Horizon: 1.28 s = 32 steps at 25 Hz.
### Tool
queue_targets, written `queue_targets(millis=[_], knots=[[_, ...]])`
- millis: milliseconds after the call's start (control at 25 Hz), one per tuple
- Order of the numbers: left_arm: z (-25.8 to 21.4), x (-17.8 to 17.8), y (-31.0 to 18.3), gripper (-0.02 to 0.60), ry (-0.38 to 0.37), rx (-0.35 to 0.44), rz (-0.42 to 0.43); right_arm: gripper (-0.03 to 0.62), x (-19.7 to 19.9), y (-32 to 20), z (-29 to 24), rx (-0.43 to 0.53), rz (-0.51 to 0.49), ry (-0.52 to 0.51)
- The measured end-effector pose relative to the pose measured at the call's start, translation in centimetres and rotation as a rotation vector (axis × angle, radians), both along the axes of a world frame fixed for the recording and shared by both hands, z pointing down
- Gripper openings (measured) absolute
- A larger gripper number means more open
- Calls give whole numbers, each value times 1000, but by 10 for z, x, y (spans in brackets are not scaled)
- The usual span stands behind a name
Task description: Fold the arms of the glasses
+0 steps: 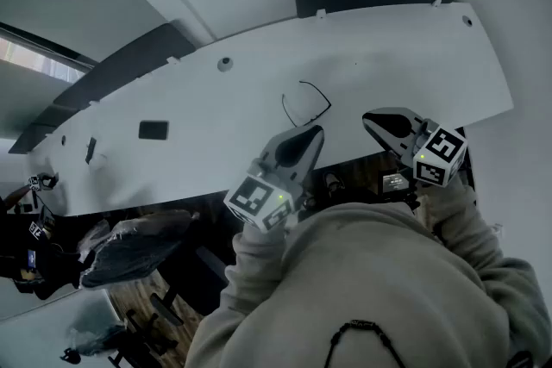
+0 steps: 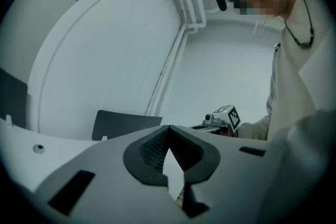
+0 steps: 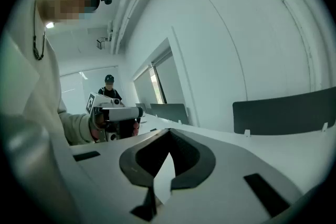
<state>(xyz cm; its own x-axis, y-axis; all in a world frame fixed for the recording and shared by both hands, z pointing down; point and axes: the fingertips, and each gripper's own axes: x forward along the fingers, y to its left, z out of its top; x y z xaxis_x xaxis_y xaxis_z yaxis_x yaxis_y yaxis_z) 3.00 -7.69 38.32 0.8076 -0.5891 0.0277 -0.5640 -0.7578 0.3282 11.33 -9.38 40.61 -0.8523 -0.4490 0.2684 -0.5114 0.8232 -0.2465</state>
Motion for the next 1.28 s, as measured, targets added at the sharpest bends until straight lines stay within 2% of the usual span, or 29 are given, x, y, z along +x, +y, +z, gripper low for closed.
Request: queue_targets(millis=[240, 440, 680, 1280], knots=[[-4, -16, 3, 5, 21, -7, -41, 20, -15, 0, -1, 9, -21, -26], [-12, -25, 7, 5, -17, 20, -47, 21, -19, -8, -9, 13, -36, -49], [-11, -43, -2, 5, 16, 10, -92, 21, -10, -29, -14, 28, 20, -100], [-8, -46, -22, 5, 3, 15, -95, 23, -15, -53, -9, 44, -41, -44]])
